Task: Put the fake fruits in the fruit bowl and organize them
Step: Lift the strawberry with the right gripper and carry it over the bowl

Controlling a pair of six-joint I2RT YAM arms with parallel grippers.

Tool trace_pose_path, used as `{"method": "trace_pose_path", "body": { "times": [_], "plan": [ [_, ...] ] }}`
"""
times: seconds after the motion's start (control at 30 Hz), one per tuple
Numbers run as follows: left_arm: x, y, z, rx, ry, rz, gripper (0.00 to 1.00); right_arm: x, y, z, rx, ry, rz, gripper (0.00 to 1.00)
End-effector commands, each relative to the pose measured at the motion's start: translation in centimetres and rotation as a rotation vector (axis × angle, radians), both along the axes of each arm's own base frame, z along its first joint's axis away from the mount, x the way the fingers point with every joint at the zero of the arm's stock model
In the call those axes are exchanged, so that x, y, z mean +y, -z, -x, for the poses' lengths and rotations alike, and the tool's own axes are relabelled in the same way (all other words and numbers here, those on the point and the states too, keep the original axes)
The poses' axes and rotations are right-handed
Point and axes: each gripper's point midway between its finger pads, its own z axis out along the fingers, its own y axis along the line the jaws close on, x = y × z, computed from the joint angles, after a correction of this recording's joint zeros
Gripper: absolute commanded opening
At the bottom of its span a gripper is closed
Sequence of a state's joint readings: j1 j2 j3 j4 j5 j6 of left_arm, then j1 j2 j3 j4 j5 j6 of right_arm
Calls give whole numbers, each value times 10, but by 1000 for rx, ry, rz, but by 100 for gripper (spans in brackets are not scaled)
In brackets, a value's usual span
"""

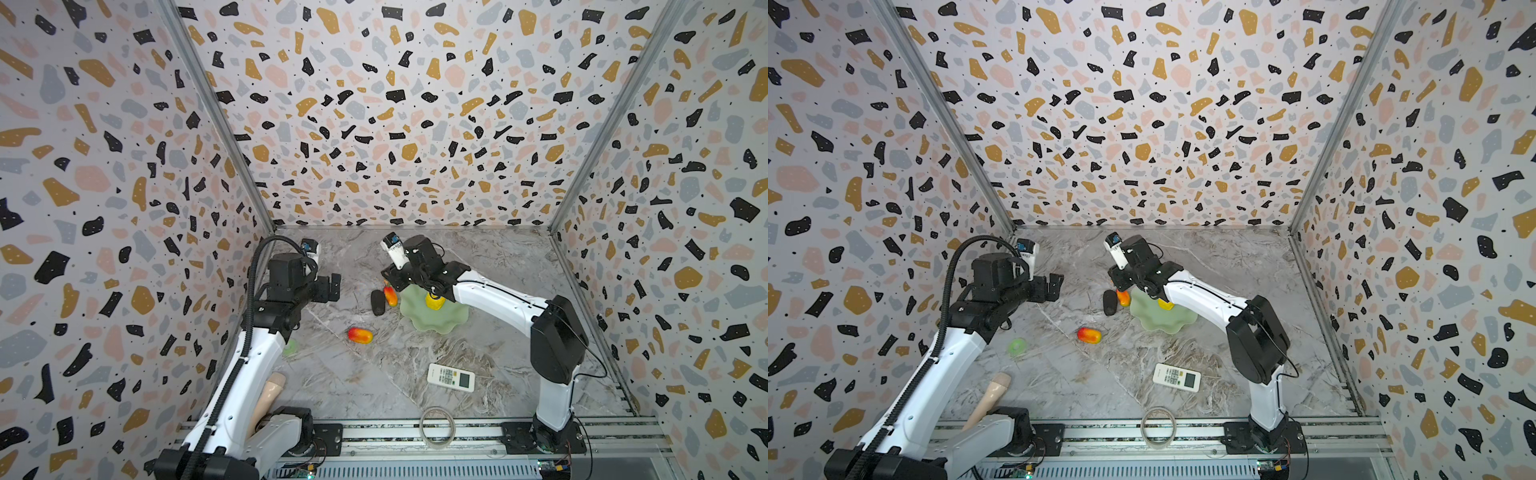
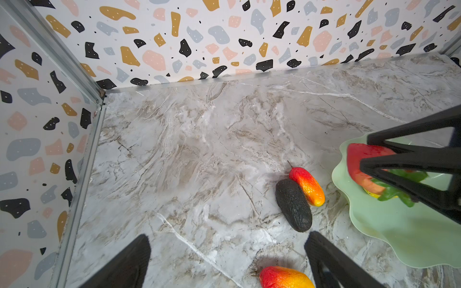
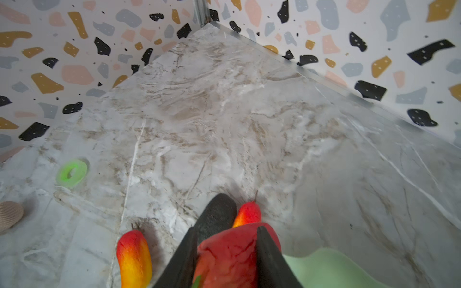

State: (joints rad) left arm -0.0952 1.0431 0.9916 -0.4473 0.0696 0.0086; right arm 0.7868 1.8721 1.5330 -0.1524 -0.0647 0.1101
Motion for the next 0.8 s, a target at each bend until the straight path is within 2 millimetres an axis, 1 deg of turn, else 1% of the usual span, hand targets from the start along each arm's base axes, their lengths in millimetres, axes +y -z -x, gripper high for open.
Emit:
{"method": "trace_pose_path", "body": {
  "times": [0.0,0.1,0.3,0.4,0.57,0.77],
  "plan": [
    [0,-5,-3,-30,6,-4,100,-31,5,-2,-16,57,29,9],
    [0,-7,-2,-36,10,-1,100,-46,23,2,2,65,52,8],
    [-3,-11,0,-52,19,12,100,-52,50,5,17,64,82,8],
    [-3,-10,-1,-47,19,12,100,-55,63,5,28,74,102,8],
    [-2,-8,-2,-43,15,9,100,-61,77,7,37,86,124,8],
    [-2,-8,-2,-43,18,9,99,-63,82,7,38,91,127,11]
  ]
}}
